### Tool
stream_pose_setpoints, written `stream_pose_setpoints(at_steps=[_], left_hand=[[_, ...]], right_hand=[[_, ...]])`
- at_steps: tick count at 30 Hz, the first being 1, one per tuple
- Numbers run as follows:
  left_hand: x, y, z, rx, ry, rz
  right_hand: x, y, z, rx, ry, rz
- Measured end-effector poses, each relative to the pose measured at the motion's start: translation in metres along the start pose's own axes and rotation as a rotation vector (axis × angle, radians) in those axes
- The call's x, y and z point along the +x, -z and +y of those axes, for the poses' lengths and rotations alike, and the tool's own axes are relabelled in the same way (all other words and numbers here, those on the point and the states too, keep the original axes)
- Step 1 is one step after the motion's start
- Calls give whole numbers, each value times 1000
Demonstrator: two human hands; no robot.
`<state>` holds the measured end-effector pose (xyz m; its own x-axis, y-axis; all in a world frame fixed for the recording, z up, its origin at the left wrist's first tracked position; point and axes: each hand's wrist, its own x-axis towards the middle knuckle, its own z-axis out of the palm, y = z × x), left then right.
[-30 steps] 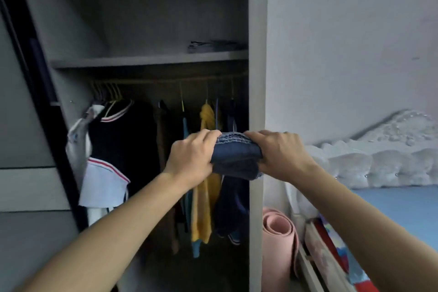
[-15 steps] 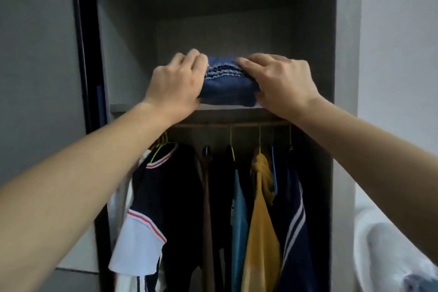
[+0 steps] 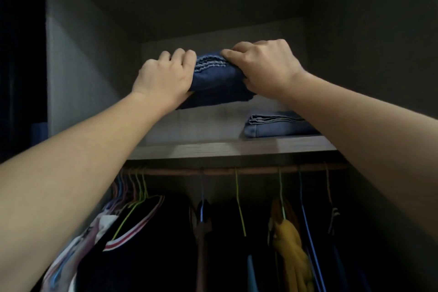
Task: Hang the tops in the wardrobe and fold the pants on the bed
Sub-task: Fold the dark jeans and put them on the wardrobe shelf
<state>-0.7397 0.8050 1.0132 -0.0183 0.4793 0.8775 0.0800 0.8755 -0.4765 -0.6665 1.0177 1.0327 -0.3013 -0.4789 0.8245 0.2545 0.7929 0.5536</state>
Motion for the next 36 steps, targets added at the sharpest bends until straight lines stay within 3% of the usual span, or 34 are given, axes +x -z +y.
stream_pose_setpoints(at_steps=[3,11,16,18,20,24,25,28,33,36], left_hand=[[12,-40,-5,4,38,-15],[39,-138,-31,-105,-123,107],[54,-178,-40,-113,-82,116],[53,-189,-31,-150,17,-13],[48,-197,-17,-194,102,-307],[28,-217,10,-386,-76,-1053],[24,-226,13,-500,-39,-1179],[20,-245,11,-699,-26,-1186],[18,-250,13,-624,-116,-1017],[13,-251,8,-651,-102,-1029]], right_hand=[[20,-32,-1,-45,27,-42],[65,-92,-14,5,-33,-215],[88,-119,-24,-58,-51,-213],[90,-133,-32,-96,-54,-245],[87,-148,-43,-93,-51,-396],[63,-174,-68,141,-131,-1219],[56,-179,-70,166,-167,-1324],[47,-190,-66,122,-80,-1228],[38,-194,-61,96,-20,-1121],[36,-194,-62,99,-52,-1166]])
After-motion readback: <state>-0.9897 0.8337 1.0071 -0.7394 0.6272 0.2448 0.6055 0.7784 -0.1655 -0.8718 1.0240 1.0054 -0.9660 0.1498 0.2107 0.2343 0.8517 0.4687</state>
